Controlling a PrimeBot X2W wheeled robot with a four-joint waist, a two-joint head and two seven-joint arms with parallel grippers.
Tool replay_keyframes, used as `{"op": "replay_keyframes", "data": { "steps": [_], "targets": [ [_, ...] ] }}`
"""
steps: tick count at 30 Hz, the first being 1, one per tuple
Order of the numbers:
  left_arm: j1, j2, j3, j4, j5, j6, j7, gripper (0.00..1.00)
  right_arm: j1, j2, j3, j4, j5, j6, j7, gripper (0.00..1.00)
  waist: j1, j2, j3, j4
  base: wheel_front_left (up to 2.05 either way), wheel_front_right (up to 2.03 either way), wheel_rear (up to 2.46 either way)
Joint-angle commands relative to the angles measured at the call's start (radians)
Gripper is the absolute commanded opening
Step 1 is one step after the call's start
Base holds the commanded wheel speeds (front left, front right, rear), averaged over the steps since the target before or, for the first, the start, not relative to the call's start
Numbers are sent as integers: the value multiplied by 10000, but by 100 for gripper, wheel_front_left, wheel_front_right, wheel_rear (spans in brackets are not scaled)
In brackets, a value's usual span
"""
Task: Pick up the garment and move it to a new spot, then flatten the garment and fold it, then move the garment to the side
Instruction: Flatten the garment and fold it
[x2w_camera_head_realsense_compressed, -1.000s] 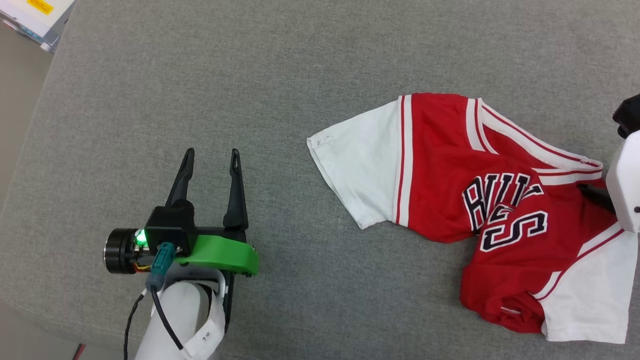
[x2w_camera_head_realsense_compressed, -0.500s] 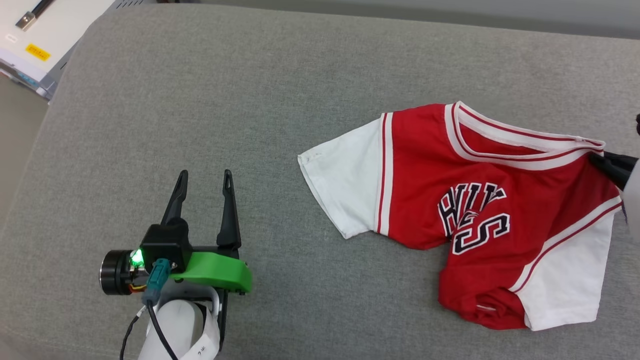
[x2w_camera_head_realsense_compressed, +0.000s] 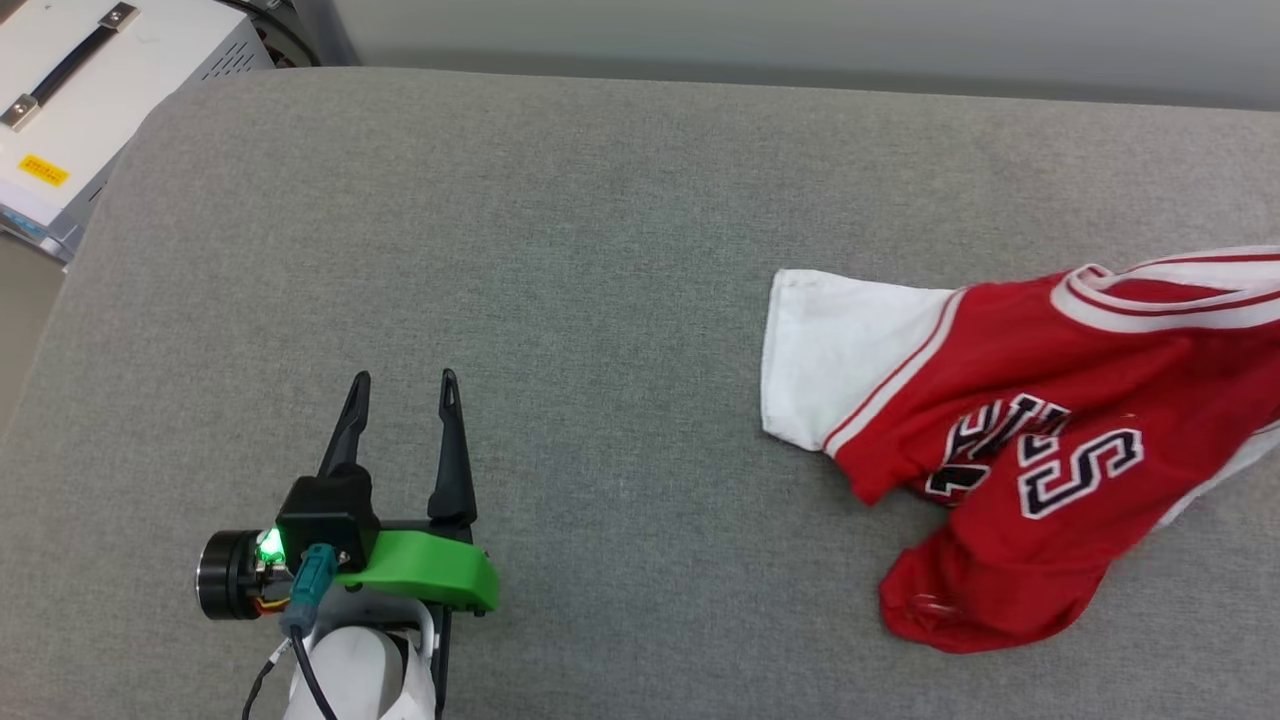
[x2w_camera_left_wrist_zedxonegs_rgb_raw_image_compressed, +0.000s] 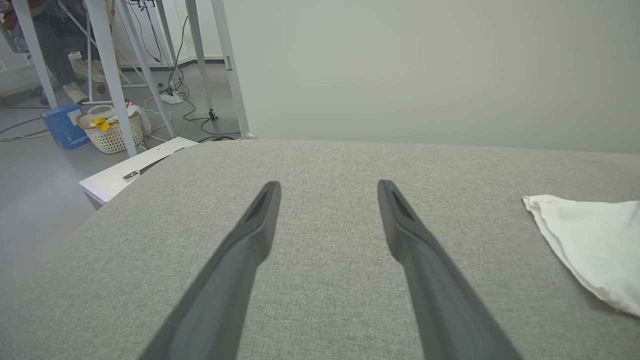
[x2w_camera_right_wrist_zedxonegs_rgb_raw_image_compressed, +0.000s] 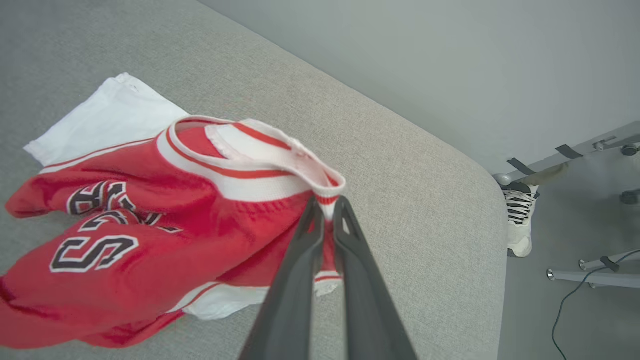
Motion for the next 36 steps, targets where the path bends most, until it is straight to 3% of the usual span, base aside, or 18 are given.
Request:
{"op": "replay_keyframes", "data": {
  "steps": [1, 9, 13, 18, 21, 23, 28, 36],
  "targets": [
    [30, -41, -37, -64, -31, 65, -57, 100, 154, -16, -317, -135, -78, -7, 180, 0, 0, 36, 101, 68, 0, 0, 0],
    [-302, -41, -150, -97, -174, 71, -57, 100, -426, -474, -1171, 341, 23, -7, 1113, 0, 0, 36, 688, 452, 0, 0, 0],
    [-544, -41, -260, -123, -236, 90, -57, 100, -1510, -720, -712, 1314, -20, -7, 1228, 0, 0, 36, 1068, 734, 0, 0, 0],
    [-855, -41, -443, -154, -345, 137, -57, 100, -3376, -709, 554, 2694, -260, -7, 1154, 0, 0, 36, 1511, 1102, 0, 0, 0],
    [-960, -41, -502, -169, -405, 189, -57, 100, -4528, -206, 1550, 3502, -463, -7, 1063, 0, 0, 36, 1732, 1226, 0, 0, 0],
    [-1032, -41, -543, -167, -442, 218, -57, 100, -5444, 596, 2446, 4460, -679, -7, 826, 0, 0, 36, 1903, 1281, 0, 0, 0],
    [-1169, -41, -626, -162, -494, 245, -57, 100, -5900, 1649, 3810, 6082, -898, -7, 658, 0, 0, 36, 2092, 1361, 0, 0, 0],
    [-1246, -41, -671, -68, -405, 268, -57, 100, -5957, 2268, 5362, 7804, -506, -7, 50, 0, 0, 36, 2017, 1307, 0, 0, 0]
  ]
}}
